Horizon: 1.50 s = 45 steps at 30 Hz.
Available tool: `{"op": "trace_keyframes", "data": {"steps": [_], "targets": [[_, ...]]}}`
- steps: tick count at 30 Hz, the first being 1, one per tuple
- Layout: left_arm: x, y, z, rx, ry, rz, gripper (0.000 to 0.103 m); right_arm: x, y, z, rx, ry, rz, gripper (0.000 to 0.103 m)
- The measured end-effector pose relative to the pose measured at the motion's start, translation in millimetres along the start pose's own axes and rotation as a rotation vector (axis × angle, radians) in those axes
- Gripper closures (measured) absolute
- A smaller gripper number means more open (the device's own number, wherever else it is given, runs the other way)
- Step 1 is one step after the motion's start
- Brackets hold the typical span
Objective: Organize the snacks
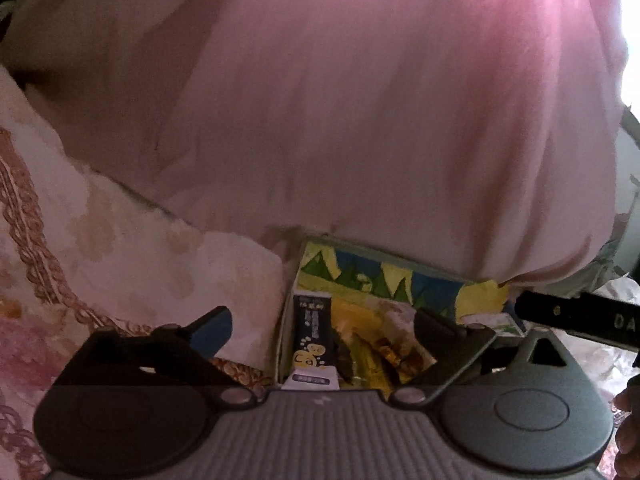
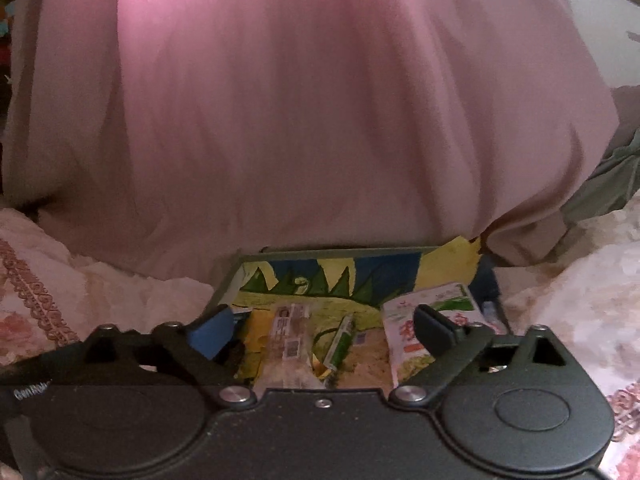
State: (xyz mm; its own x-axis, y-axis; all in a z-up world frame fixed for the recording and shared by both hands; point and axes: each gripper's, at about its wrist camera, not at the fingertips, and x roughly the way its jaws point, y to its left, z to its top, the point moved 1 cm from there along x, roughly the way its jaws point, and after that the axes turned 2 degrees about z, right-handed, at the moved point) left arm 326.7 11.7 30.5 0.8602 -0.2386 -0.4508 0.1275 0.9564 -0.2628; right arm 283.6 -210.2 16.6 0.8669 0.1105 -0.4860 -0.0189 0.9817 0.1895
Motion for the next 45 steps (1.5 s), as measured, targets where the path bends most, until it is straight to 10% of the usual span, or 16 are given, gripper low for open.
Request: {"op": "trace_keyframes", "data": {"steps": [27, 45], "targets": [[-152.4, -27.3, -59.3, 0.075, -0.017, 0.074, 0.0, -184.1, 7.3, -69.4, -0.041, -0.058, -0.028, 0.001], [-202.9, -38.8, -112.1, 0.142, 0.056, 0.125, 0.0, -210.9, -2.1, -127.2, -0.034, 0.009, -0.066, 0.001]]}}
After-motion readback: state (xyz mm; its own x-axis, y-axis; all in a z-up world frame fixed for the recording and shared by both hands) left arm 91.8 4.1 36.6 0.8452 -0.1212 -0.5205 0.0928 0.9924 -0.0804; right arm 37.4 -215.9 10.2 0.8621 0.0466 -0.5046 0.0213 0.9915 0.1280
